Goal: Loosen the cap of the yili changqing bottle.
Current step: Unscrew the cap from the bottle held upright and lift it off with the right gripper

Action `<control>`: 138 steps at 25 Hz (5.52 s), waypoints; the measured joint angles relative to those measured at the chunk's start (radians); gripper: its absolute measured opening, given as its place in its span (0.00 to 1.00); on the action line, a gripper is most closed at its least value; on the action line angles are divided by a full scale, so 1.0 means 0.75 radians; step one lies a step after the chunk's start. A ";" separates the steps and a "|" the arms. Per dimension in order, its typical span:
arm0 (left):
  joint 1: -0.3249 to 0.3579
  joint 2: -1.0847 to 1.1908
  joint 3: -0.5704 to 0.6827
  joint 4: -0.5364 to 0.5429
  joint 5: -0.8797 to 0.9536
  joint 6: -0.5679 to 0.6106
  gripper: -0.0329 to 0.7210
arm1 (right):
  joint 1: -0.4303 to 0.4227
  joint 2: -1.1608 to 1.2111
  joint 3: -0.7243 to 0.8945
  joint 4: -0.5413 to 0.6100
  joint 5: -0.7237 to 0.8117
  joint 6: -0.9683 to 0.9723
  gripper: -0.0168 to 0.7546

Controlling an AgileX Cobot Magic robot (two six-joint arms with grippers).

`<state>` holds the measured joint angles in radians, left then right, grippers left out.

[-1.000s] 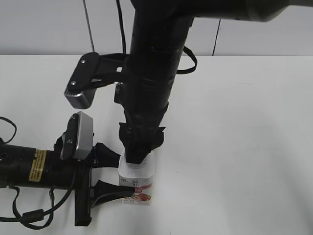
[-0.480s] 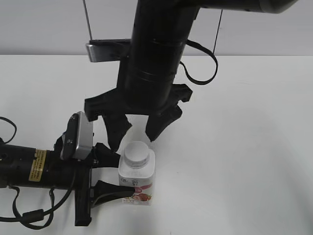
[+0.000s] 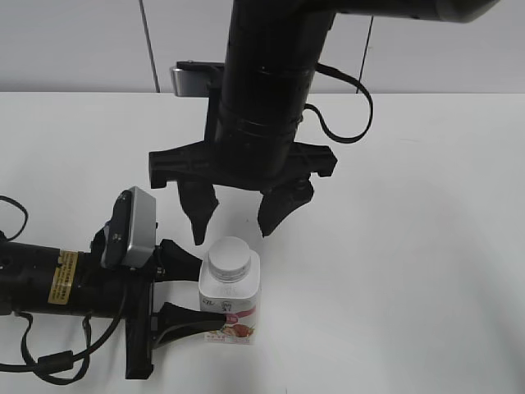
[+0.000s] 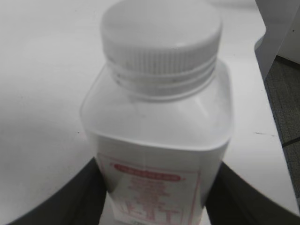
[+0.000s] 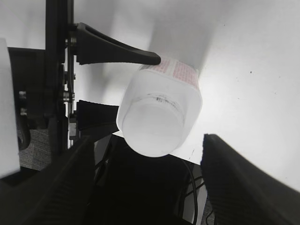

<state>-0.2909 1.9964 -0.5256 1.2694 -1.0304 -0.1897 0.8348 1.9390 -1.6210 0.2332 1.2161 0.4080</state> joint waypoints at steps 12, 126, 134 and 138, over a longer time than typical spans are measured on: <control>0.000 0.000 0.000 0.000 0.000 0.000 0.57 | 0.000 0.070 0.000 -0.001 0.000 0.004 0.74; 0.000 0.000 0.000 0.000 -0.001 0.000 0.56 | 0.001 0.079 0.000 -0.028 0.000 0.059 0.76; 0.000 0.000 0.000 0.000 -0.001 0.000 0.56 | 0.001 0.085 0.000 -0.024 0.000 0.047 0.75; 0.000 0.000 0.000 0.000 -0.001 0.000 0.56 | 0.001 0.114 0.000 -0.021 0.000 0.033 0.75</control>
<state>-0.2909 1.9964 -0.5256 1.2691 -1.0314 -0.1897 0.8358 2.0246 -1.6213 0.2175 1.2160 0.4326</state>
